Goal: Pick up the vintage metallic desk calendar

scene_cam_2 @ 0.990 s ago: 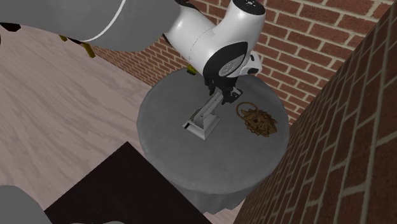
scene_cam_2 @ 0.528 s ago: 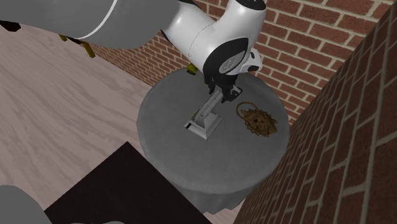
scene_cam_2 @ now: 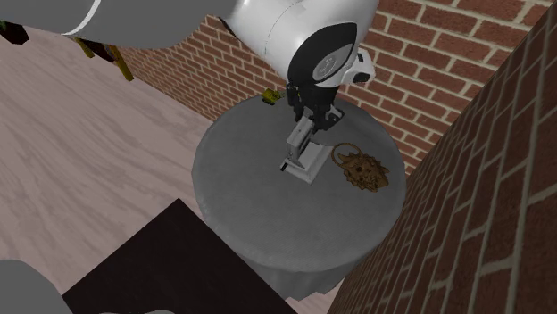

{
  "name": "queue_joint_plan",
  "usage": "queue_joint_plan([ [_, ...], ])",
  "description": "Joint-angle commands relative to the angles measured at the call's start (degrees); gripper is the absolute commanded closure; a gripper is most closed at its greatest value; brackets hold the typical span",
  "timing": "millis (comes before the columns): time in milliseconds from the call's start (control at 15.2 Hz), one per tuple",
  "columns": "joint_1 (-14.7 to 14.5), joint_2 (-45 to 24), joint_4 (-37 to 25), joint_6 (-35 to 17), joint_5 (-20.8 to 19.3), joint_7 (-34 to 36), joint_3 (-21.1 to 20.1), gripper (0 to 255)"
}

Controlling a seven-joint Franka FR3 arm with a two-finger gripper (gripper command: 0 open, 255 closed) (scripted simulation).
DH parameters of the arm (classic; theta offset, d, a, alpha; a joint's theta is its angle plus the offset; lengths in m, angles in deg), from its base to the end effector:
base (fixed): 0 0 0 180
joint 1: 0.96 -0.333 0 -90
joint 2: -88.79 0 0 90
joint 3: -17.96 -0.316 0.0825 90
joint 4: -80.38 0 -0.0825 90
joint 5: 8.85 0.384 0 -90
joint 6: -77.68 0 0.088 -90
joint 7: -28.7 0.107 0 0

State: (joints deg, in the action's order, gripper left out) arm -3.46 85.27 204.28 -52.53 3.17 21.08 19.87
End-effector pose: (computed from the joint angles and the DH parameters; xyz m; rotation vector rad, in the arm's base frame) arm 0.5502 0.0110 0.3734 -2.9822 -0.0173 -0.0874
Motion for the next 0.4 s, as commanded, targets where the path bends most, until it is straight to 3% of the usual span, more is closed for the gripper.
queue_joint_plan([
  [0,0.03,0.91,-0.76,1.58,-0.30,0.36,0.06,255],
  [330,0.07,2.04,-1.95,3.86,-0.70,0.88,0.11,255],
])
